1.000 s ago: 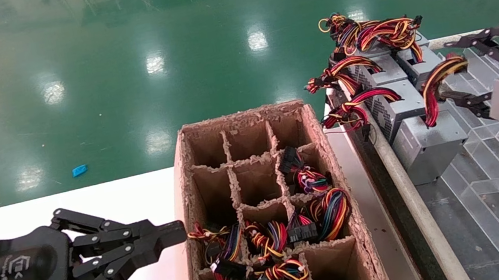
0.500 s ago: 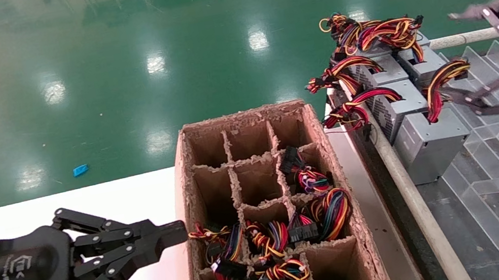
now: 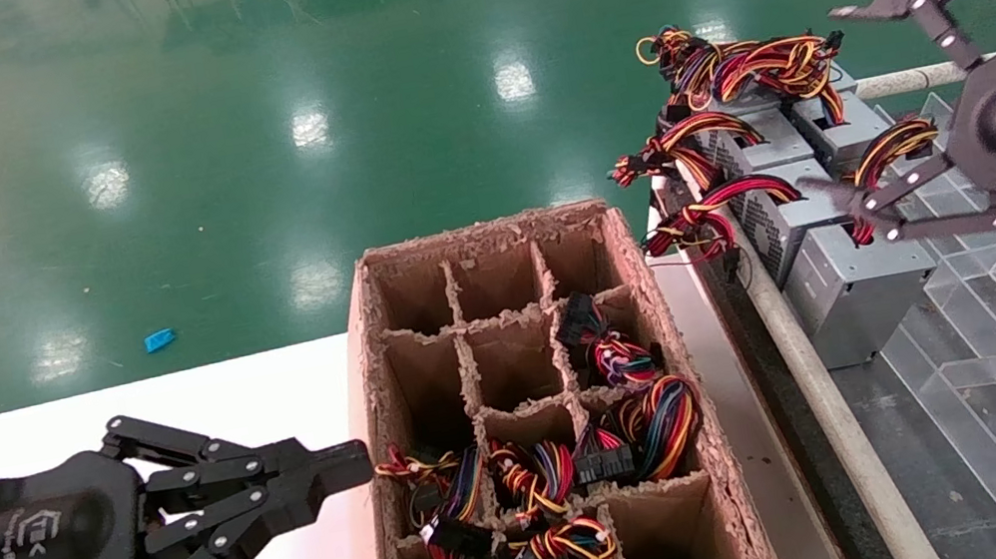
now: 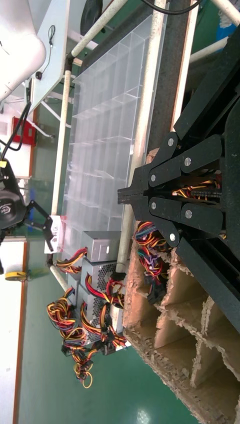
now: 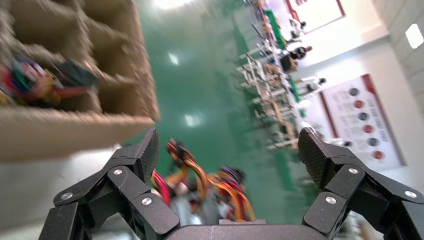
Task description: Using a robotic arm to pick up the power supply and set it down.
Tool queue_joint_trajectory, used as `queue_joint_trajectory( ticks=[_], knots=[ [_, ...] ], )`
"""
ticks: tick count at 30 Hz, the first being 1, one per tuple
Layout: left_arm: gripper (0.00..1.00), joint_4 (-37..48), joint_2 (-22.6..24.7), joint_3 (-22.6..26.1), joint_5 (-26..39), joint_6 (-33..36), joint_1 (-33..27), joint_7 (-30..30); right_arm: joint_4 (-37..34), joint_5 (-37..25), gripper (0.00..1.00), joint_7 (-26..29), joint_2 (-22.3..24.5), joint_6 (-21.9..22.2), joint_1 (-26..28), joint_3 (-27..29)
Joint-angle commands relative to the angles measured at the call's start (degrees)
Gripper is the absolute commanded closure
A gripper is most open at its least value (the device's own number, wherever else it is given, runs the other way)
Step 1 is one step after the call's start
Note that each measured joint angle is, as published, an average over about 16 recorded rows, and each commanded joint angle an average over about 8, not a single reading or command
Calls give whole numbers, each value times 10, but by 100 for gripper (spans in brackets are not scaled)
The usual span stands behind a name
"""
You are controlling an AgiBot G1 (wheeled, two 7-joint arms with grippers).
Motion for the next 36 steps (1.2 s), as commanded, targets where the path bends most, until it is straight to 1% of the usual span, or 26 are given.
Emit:
queue_joint_trajectory(
  ticks=[1, 9, 36],
  knots=[
    [100, 0, 0, 0, 0, 0, 0, 0, -1, 13, 0, 13, 0, -6, 0, -9],
    [0, 0, 0, 0, 0, 0, 0, 0, -7, 68, 0, 64, 1, -27, -1, -45],
    [0, 0, 0, 0, 0, 0, 0, 0, -27, 252, 0, 234, 3, -98, -5, -167]
  ],
)
